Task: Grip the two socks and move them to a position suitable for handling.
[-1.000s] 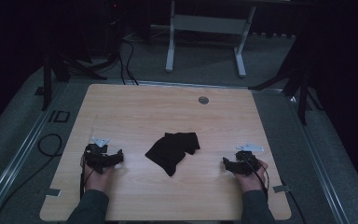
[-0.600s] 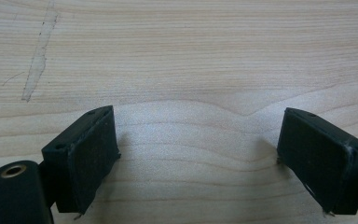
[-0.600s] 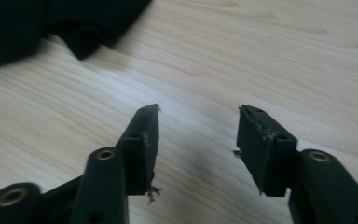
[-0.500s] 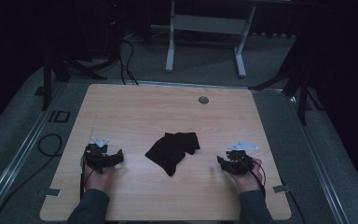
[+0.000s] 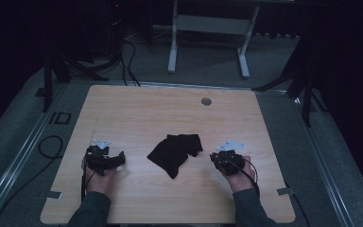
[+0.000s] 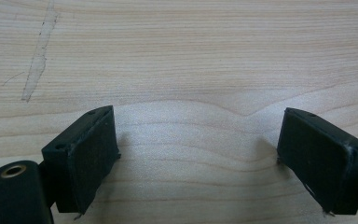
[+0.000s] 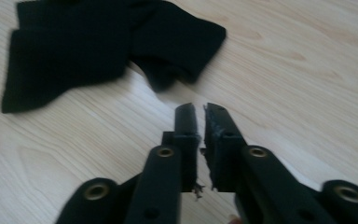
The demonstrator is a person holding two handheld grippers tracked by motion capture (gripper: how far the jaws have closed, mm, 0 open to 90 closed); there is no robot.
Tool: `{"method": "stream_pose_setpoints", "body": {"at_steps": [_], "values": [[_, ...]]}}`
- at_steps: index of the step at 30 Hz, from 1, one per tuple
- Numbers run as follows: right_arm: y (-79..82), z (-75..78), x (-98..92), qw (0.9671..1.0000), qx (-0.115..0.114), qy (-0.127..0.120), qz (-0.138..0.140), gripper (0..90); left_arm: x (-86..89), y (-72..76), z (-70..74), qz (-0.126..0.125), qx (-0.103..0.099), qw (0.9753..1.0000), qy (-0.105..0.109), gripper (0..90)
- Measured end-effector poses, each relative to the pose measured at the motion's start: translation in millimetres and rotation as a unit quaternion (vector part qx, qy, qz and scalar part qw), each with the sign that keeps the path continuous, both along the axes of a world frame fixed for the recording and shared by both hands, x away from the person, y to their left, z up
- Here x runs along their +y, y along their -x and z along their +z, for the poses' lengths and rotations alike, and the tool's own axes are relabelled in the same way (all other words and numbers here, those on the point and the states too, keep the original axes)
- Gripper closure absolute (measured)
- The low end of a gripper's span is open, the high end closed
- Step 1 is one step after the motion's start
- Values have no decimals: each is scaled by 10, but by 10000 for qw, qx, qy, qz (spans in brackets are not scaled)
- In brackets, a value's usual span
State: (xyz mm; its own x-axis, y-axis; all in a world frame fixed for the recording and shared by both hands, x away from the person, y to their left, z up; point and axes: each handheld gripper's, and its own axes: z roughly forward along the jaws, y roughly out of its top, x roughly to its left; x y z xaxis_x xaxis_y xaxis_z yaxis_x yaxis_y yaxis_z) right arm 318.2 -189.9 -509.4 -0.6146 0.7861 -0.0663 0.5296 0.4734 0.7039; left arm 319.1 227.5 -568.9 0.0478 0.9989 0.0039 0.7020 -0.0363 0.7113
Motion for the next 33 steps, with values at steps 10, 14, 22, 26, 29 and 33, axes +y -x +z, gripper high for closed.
{"method": "stream_pose_setpoints", "body": {"at_steps": [10,14,22,26,29,33], "values": [[9,90,372,9990,-117,72,425,899,0,0,0,-1,3,10000,-1,123],[-3,100,534,9981,-104,100,607,898,0,0,0,-1,3,10000,-2,123],[-71,107,844,9962,-71,146,854,898,1,-3,1,-3,8,10000,0,123],[-100,126,994,9950,-67,163,981,887,-1,-4,1,1,4,10000,8,123],[-123,125,1097,9941,-38,191,1069,860,-1,-4,1,2,3,10000,8,123],[-132,90,1229,9924,38,233,1210,785,-1,-4,1,1,3,10000,8,123]]}}
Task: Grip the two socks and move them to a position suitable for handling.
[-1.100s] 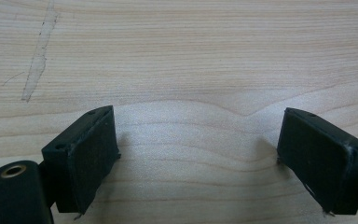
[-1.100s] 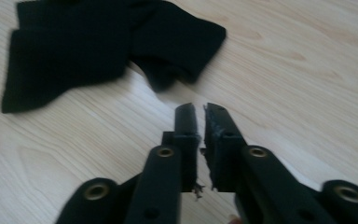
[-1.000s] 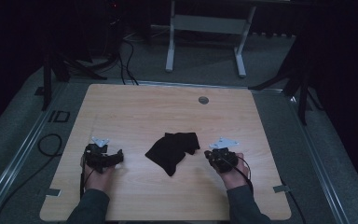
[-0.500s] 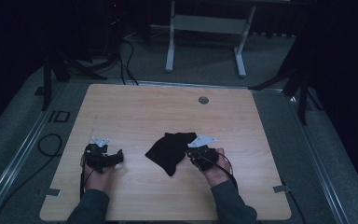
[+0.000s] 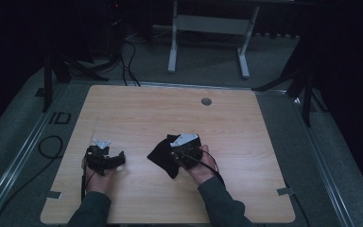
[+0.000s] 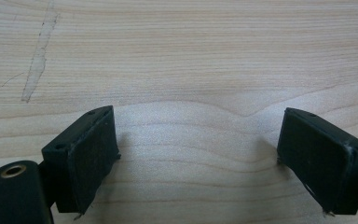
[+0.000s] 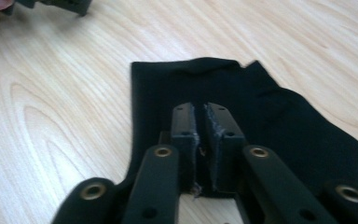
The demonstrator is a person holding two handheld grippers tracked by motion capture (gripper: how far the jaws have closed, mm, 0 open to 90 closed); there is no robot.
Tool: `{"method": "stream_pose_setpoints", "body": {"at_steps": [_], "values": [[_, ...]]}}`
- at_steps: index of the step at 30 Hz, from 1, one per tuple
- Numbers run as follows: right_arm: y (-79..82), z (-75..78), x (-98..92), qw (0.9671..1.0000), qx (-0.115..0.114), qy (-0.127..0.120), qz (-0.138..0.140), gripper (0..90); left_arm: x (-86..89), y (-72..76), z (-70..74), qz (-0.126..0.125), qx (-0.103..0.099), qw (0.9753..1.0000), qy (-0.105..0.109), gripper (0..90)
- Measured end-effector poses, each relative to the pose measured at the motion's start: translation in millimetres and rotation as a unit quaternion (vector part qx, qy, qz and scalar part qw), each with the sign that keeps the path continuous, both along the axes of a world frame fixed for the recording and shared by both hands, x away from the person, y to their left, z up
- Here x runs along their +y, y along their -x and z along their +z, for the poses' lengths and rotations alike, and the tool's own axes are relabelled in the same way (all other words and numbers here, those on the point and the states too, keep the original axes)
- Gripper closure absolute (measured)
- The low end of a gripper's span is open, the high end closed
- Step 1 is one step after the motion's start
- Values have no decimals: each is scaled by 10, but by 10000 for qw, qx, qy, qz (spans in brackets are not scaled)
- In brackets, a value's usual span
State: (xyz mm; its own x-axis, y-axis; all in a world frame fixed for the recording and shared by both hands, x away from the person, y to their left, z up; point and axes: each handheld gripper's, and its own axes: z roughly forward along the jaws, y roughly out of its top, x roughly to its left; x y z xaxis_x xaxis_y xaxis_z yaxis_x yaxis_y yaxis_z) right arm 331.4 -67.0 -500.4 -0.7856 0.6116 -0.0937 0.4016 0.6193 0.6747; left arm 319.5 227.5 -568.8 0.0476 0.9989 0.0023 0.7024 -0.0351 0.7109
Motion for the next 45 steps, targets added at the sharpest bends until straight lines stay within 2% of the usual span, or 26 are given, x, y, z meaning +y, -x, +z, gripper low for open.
{"method": "stream_pose_setpoints", "body": {"at_steps": [4,6,8,10,12,13,22,25,28,30,32,35,40,45], "values": [[-1,-47,109,9999,57,76,87,695,0,0,0,-3,-1,10000,0,123],[-16,-93,158,9996,127,194,146,669,0,0,-1,-1,-5,10000,3,123],[-32,-146,183,9992,186,329,151,673,0,0,-1,-1,-6,10000,3,123],[-38,-180,176,9989,206,403,130,768,0,0,-1,0,-5,10000,1,123],[-31,-185,147,9990,242,367,104,861,0,0,0,-1,0,10000,0,123],[-18,-176,124,9991,227,348,75,878,0,0,0,-2,0,10000,2,123],[114,7,-179,10000,-2,-12,-26,881,1,0,0,-7,6,10000,-9,123],[159,-35,-291,9999,72,106,-35,877,1,0,0,-5,4,10000,-7,123],[184,-150,-370,9988,286,396,6,858,1,0,0,-3,1,10000,-9,123],[179,-220,-400,9975,444,557,14,801,0,0,-1,-4,0,10000,-6,123],[175,-225,-413,9975,457,540,-13,753,0,-2,-1,-2,-4,10000,-5,123],[166,-143,-379,9987,369,347,-51,705,0,-2,-1,1,1,10000,-9,123],[94,-44,-205,9995,208,232,-22,697,-1,-2,0,3,0,10000,0,123],[-44,-88,-34,9993,305,183,-64,696,-1,-3,0,4,-2,10000,1,123]]}}
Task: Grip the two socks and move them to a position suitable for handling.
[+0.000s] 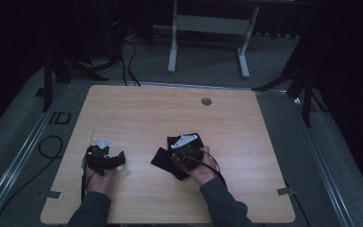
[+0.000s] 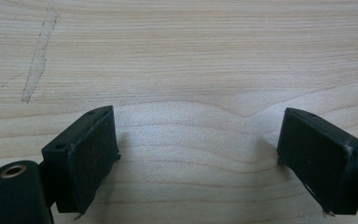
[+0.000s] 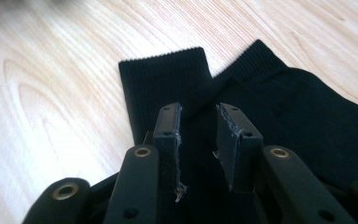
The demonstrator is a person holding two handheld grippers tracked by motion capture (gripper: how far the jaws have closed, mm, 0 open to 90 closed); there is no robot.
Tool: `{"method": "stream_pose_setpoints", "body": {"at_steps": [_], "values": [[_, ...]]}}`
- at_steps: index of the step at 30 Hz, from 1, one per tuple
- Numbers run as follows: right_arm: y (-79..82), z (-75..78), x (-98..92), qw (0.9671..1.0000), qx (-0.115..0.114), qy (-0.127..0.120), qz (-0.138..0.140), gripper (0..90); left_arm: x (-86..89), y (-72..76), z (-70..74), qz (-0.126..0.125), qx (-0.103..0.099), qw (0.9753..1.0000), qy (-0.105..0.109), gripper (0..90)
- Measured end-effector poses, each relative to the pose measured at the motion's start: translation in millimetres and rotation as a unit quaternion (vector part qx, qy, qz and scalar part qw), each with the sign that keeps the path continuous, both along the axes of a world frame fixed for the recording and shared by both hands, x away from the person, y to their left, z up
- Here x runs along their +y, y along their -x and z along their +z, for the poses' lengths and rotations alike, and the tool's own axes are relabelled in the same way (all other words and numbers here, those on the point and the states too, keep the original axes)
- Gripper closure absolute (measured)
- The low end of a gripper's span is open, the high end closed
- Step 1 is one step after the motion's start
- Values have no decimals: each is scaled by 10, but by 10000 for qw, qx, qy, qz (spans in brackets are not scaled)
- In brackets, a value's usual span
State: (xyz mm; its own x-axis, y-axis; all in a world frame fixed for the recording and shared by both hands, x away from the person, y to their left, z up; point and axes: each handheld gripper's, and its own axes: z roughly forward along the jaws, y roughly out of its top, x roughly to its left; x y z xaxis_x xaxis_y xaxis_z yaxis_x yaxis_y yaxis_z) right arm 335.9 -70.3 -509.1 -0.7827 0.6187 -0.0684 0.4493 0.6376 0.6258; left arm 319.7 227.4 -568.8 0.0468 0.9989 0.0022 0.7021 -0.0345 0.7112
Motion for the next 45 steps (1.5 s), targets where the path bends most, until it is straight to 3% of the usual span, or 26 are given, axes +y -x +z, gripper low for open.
{"method": "stream_pose_setpoints", "body": {"at_steps": [11,18,23,27,33,38,45], "values": [[-259,-78,216,9992,112,-54,-379,674,-2,-1,-1,11,-10,10000,9,123],[-341,-194,279,9971,435,85,-618,654,-1,-1,-1,5,-11,10000,3,123],[-337,-184,271,9971,455,-39,-604,883,-1,-1,-1,5,-12,10000,3,123],[-285,-108,252,9978,335,-122,-558,891,-2,-1,-1,11,-11,10000,9,123],[-152,107,108,9976,150,-447,-507,892,-2,-1,-1,13,-9,10000,11,123],[-90,251,-143,9958,126,-703,-575,892,-3,-1,0,18,-8,10000,20,123],[-49,312,-525,9933,179,-829,-791,892,0,0,1,0,4,10000,0,123]]}}
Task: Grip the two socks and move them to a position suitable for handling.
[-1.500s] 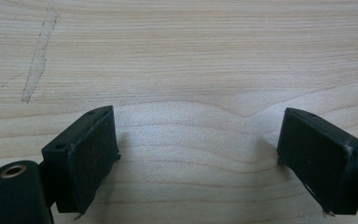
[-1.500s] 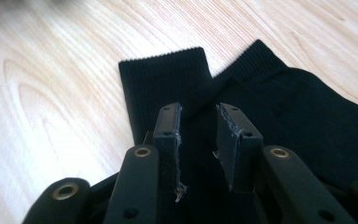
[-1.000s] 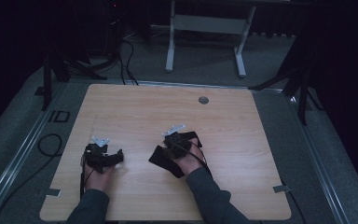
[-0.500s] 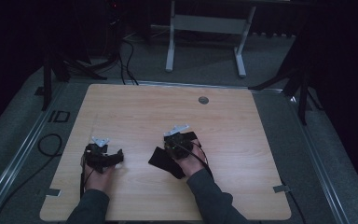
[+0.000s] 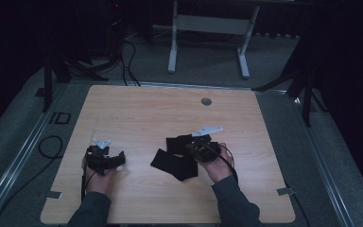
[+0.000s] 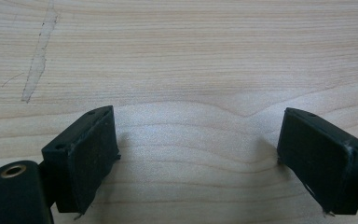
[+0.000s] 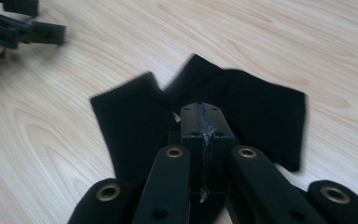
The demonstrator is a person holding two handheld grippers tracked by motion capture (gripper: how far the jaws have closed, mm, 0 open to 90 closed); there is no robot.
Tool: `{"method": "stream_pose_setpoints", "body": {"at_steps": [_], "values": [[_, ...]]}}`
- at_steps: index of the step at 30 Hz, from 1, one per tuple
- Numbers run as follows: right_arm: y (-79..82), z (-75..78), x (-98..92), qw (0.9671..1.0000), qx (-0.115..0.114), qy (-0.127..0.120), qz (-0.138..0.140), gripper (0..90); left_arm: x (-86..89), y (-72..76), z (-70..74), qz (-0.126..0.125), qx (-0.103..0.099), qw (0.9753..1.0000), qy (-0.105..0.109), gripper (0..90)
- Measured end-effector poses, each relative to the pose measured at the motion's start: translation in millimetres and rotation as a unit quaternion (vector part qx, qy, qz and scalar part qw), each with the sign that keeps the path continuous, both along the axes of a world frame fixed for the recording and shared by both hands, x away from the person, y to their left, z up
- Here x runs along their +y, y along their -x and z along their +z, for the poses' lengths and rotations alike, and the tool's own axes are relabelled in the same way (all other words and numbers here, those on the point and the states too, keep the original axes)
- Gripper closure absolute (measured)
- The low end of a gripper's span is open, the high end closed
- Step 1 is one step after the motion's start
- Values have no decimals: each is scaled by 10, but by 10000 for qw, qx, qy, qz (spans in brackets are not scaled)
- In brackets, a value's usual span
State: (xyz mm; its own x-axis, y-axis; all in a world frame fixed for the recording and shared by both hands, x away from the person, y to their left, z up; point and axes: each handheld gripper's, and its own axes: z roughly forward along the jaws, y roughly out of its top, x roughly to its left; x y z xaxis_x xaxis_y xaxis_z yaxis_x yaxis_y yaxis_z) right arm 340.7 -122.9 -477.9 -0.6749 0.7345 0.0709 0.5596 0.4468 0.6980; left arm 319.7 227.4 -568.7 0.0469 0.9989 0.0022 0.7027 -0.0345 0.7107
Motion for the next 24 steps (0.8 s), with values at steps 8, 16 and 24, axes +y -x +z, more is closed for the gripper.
{"method": "stream_pose_setpoints", "body": {"at_steps": [8,16,24], "values": [[-9,-20,-487,9992,96,-24,-392,891,0,0,-1,0,-4,10000,0,123],[-1,-86,-853,9968,229,80,-766,887,0,0,-1,2,-3,10000,-1,123],[20,-235,-1064,9916,288,452,-1179,800,1,0,-1,-3,0,10000,-9,123]]}}
